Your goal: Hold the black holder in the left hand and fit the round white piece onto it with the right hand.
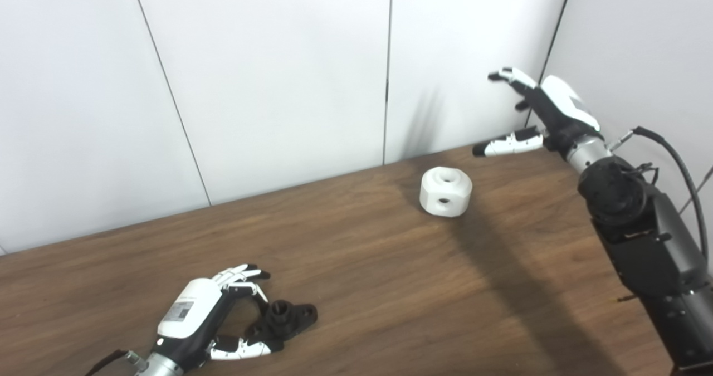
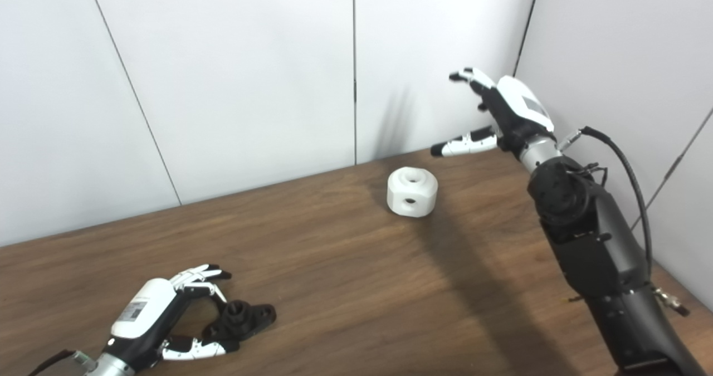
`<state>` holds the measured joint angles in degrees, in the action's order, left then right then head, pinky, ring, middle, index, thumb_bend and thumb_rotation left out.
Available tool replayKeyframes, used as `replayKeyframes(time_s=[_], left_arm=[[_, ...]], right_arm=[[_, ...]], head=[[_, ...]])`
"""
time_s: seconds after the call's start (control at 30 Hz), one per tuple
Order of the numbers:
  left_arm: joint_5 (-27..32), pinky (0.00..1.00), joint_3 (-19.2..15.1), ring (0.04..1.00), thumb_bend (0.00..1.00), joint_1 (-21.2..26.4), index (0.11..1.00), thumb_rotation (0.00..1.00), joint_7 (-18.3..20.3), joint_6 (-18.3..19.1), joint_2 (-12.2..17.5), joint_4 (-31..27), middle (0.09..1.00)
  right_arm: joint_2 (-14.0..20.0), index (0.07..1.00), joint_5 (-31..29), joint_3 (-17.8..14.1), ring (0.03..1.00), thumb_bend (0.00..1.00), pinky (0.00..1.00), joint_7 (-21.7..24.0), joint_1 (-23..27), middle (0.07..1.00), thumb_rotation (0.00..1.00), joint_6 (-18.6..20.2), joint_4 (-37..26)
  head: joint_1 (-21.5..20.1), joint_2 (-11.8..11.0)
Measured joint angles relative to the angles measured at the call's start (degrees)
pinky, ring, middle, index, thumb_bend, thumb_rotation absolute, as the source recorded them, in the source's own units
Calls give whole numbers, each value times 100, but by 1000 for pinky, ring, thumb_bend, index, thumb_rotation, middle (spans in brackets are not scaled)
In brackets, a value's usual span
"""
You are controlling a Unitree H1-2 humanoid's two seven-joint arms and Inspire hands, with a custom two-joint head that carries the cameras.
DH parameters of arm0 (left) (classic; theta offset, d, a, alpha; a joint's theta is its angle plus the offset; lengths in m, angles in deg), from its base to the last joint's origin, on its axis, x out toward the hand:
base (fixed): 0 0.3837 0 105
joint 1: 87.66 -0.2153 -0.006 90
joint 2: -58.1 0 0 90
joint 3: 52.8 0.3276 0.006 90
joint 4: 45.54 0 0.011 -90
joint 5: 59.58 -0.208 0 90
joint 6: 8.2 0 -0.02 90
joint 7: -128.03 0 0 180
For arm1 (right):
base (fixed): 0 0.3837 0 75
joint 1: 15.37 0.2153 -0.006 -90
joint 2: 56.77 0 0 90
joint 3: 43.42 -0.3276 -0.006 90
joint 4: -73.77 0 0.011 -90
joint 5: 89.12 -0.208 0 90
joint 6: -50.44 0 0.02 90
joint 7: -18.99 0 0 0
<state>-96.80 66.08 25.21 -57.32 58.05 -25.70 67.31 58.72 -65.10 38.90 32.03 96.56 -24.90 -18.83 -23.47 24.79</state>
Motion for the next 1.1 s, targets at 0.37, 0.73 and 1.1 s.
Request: replayKeyframes(time_s=[0.37,0.73,1.1], left_arm=[[3,875,-15,893,522,-14,485,49,4,0,5,-12,826],[2,862,-55,893,521,-152,485,48,62,75,46,-267,820],[2,865,-82,892,521,-216,485,47,83,156,46,-369,817]], right_arm=[[181,957,135,770,1000,1000,817,476,149,1000,406,32,655],[171,967,236,1186,1000,1000,797,501,427,1000,402,31,1473],[61,924,226,1281,990,1000,788,486,527,1000,389,-23,1915]], head=[[-9,18],[53,44],[79,88]])
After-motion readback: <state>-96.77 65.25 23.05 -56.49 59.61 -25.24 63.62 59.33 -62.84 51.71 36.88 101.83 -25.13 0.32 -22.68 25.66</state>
